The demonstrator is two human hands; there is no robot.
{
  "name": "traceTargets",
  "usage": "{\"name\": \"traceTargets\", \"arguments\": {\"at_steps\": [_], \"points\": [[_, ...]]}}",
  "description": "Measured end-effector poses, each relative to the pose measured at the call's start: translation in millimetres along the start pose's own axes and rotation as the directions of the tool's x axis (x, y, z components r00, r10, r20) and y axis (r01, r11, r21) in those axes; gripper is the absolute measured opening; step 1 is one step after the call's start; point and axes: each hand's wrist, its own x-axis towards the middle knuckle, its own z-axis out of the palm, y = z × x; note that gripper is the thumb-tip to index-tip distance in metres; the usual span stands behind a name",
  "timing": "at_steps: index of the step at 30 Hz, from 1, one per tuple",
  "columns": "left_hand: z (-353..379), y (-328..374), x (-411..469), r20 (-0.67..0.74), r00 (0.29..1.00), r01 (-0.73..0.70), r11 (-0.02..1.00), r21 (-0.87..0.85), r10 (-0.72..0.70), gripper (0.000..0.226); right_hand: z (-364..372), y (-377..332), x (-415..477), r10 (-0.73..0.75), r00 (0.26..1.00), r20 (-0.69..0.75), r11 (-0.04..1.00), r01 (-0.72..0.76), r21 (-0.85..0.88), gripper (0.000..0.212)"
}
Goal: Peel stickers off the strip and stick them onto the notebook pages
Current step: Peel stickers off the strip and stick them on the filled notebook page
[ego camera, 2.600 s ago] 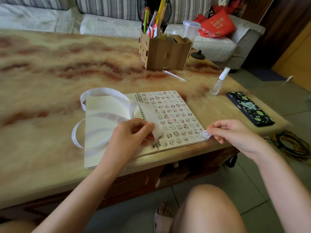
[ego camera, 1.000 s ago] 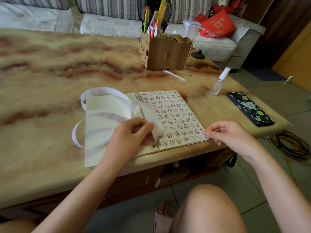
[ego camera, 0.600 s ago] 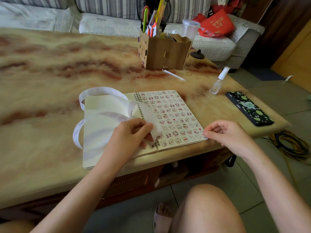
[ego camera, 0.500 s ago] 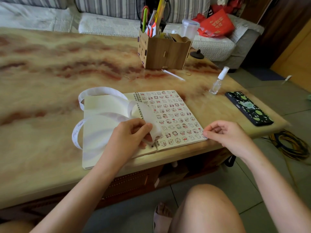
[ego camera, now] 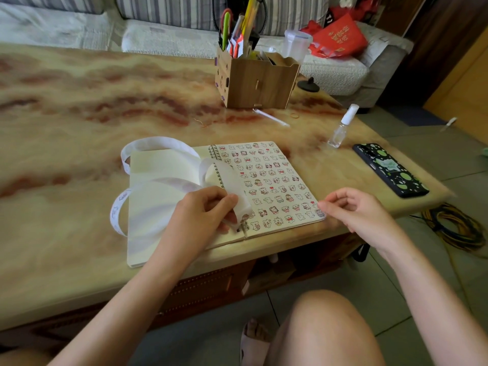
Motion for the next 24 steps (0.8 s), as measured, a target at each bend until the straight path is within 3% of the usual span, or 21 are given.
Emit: {"name": "traceTargets", "arguments": {"at_steps": [6, 10, 15, 24], "points": [[0.7, 0.6, 0.5, -0.012, 1.000, 0.003, 1.000, 0.010, -0.003, 0.020, 2.6, 1.9, 1.4, -0.021, 1.000, -0.010, 0.997, 0.020, -0.074, 0.009], [0.2, 0.8, -0.7, -0.014, 1.000, 0.003, 1.000, 0.010, -0.003, 0.020, 1.7, 2.4, 0.2, -0.026, 0.999, -0.021, 0.999, 0.026, -0.035, 0.004], [0.5, 1.3, -1.6, -0.017, 1.000, 0.007, 1.000, 0.005, -0.007, 0.020, 1.6, 1.7, -1.3, -0.014, 1.000, 0.006, 1.000, 0.014, -0.002, 0.022], [0.8, 0.8, -1.1, -0.020, 1.000, 0.006, 1.000, 0.010, -0.005, 0.020, -2.9, 5.8, -1.8, -0.035, 0.999, 0.031, 0.999, 0.036, -0.028, 0.016]]}}
